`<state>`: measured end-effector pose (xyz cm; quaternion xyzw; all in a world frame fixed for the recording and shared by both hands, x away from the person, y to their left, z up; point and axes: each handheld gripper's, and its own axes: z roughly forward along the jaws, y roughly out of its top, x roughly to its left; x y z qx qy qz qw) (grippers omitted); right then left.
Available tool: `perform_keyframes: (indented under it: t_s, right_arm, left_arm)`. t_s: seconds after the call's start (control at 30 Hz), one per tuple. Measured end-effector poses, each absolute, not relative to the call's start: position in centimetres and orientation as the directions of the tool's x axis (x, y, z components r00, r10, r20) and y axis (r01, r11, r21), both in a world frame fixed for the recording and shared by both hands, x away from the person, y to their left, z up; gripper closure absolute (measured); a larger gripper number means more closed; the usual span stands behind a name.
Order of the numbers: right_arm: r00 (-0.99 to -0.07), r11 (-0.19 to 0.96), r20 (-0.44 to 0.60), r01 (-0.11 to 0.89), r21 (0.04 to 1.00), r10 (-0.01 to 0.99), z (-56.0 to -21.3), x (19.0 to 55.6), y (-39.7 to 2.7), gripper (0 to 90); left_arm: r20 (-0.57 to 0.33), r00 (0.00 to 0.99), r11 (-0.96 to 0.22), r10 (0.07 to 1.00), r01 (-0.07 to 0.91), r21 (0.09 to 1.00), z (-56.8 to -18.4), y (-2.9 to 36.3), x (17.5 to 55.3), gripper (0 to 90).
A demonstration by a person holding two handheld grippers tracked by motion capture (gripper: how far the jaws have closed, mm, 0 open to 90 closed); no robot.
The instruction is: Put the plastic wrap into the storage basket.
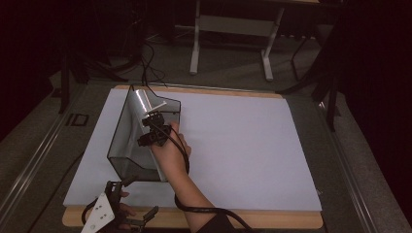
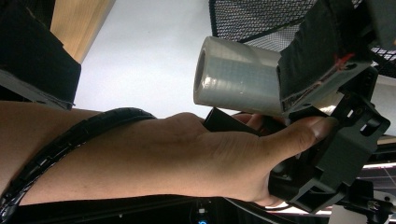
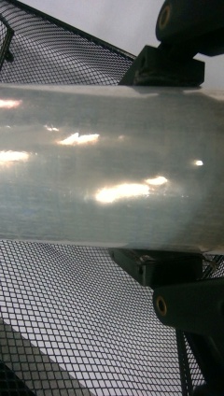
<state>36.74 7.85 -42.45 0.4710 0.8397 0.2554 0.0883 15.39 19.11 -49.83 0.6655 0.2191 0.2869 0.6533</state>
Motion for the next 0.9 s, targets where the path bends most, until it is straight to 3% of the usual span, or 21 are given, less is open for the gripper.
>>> perform_keyframes:
  t_s: [0.2,0.63,0.9]
  right_arm:
    - [-0.564,0.447,0.110,0.746,0.494,0.819,-42.6,37.1,7.9,31.2]
    - [-0.557,0.492,0.112,0.797,0.350,0.823,-43.4,38.5,8.7,31.0]
    - [-0.560,0.496,0.117,0.798,0.342,0.820,-43.5,38.9,8.6,30.5]
  left_arm:
    - [0.097,0.742,-0.054,0.664,-0.082,0.995,-49.8,19.0,15.4,0.1]
    - [0.098,0.746,-0.052,0.658,-0.085,0.995,-49.8,19.1,15.4,0.1]
    - [0.096,0.753,-0.050,0.651,-0.084,0.995,-49.8,19.0,15.3,0.0]
